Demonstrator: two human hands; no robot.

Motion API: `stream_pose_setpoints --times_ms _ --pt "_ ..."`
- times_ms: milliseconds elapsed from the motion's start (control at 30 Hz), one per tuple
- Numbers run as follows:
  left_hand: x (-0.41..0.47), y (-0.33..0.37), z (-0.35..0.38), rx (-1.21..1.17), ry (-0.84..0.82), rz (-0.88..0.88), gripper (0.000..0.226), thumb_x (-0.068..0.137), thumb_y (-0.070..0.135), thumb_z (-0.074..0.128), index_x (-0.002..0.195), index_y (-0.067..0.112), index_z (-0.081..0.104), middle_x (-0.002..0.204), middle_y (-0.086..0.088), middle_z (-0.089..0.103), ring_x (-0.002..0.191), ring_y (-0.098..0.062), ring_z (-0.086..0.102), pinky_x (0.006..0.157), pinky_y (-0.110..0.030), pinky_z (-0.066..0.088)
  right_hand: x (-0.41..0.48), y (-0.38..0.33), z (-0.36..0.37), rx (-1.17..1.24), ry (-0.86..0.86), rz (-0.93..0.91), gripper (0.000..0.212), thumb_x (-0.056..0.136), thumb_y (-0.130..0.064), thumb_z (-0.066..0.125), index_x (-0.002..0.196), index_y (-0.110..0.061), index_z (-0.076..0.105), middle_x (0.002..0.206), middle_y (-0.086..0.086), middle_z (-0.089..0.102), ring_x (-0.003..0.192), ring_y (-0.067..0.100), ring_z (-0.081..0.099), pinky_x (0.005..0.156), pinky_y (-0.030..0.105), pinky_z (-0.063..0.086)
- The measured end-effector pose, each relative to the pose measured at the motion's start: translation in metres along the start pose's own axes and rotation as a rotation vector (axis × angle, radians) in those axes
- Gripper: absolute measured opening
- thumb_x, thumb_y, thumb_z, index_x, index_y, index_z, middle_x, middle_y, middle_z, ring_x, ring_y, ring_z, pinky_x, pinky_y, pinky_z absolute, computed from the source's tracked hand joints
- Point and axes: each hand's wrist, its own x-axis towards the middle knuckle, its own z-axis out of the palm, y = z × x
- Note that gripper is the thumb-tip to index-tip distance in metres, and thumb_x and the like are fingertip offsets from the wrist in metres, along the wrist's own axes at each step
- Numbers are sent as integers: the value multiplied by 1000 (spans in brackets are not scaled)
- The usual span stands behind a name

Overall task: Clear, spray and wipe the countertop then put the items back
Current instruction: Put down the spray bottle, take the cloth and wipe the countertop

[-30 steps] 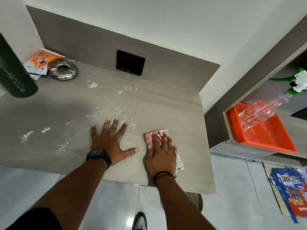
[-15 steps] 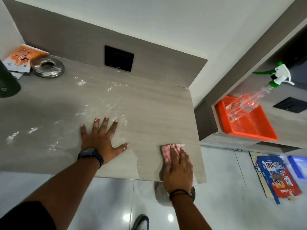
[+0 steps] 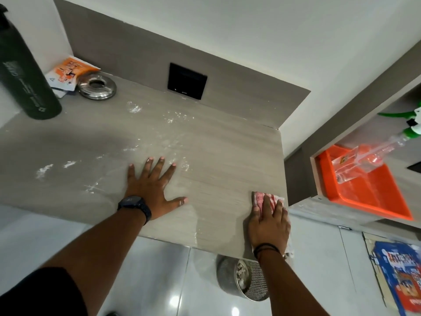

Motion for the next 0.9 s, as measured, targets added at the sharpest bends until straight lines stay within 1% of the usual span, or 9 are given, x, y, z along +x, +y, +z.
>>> stream_pose_setpoints --times_ms 133,300,467,567,633,733,833,900 --pt "-2 -16 -2 -4 -22 21 106 56 99 -4 146 44 -20 161 5 -17 146 -21 -18 115 -58 -10 22 -35 1 -25 -37 -84 56 99 -46 24 152 -31 12 162 8 6 148 28 4 119 47 8" --pt "-7 -58 -7 -27 6 -125 104 60 97 -2 149 43 -13 162 3 -14 147 -25 -14 116 -55 -9 19 -90 13 -49 -44 -278 54 99 -43 25 152 -31 17 162 7 8 148 26 5 119 46 7" --pt "-14 -83 -7 -19 13 -157 104 60 97 -6 149 43 -11 162 3 -10 147 -25 -10 117 -54 -5 -29 -128 26 -43 -69 -459 55 96 -42 27 150 -31 24 162 6 11 148 24 5 120 44 6" --pt "-15 -83 -9 -64 30 -156 105 61 97 1 150 42 -4 163 2 -6 147 -27 -7 117 -55 -5 -71 -141 34 -28 -88 -523 58 92 -44 20 148 -33 28 161 6 15 148 24 7 119 42 5" --pt "-14 -81 -8 -65 18 -149 106 61 97 3 151 42 -4 163 2 -6 147 -28 -7 116 -56 -6 -93 -138 40 -37 -102 -555 59 92 -47 15 148 -36 28 161 4 15 148 24 6 119 40 3" --pt "-9 -87 -10 -56 -1 -122 107 59 97 -2 150 42 -9 163 2 -10 147 -27 -10 116 -57 -7 -101 -130 39 -25 -117 -550 53 96 -48 19 148 -40 26 161 0 14 148 21 6 119 37 3" --pt "0 -97 -12 -58 2 -80 107 58 98 -7 149 42 -12 162 2 -11 147 -27 -12 115 -56 -10 -92 -127 32 26 -72 -440 55 94 -48 24 147 -35 33 160 1 20 148 21 11 119 37 9" --pt "7 -102 -13 -61 14 -66 107 57 99 -7 148 43 -14 162 2 -11 147 -26 -13 115 -55 -11 -81 -128 29 37 -36 -362 57 93 -48 24 147 -32 34 160 2 21 147 21 13 119 38 12"
